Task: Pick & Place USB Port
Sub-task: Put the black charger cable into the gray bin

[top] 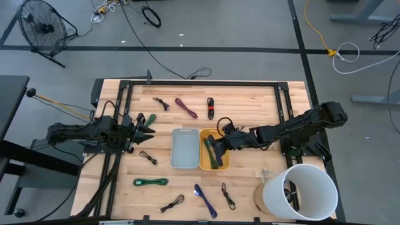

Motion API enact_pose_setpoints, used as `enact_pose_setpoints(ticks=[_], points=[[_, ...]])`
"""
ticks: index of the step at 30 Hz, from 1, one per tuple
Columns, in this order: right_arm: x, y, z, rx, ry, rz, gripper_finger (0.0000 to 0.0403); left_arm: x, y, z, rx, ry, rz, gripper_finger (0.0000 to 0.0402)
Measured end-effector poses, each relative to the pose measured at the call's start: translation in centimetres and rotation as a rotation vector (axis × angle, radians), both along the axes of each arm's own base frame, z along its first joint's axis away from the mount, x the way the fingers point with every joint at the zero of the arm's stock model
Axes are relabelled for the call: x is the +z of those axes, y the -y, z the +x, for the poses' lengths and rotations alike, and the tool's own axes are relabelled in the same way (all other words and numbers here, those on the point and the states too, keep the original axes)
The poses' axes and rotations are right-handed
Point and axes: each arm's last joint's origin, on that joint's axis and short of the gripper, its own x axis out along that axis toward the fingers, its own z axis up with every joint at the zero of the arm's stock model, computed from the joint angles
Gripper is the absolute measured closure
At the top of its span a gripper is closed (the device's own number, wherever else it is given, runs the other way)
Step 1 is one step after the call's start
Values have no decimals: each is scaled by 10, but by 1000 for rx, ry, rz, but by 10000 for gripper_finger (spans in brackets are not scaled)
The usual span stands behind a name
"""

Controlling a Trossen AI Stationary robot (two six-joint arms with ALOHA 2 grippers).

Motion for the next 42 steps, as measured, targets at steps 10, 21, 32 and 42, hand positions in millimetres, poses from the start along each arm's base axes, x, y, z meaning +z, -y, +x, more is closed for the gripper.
enact_pose_setpoints(ticks=[10, 21, 32, 42], points=[[30, 17, -26, 10, -28, 54, 255, 0, 0, 0, 0, -1, 0, 291], [20, 19, -71, -125, -396, 168, 277, 0, 0, 0, 0, -1, 0, 291], [4, 20, -73, -228, -528, 154, 277, 0, 0, 0, -1, -1, 0, 291], [-17, 23, -66, -235, -639, 111, 240, 0, 0, 0, 0, 0, 0, 291]])
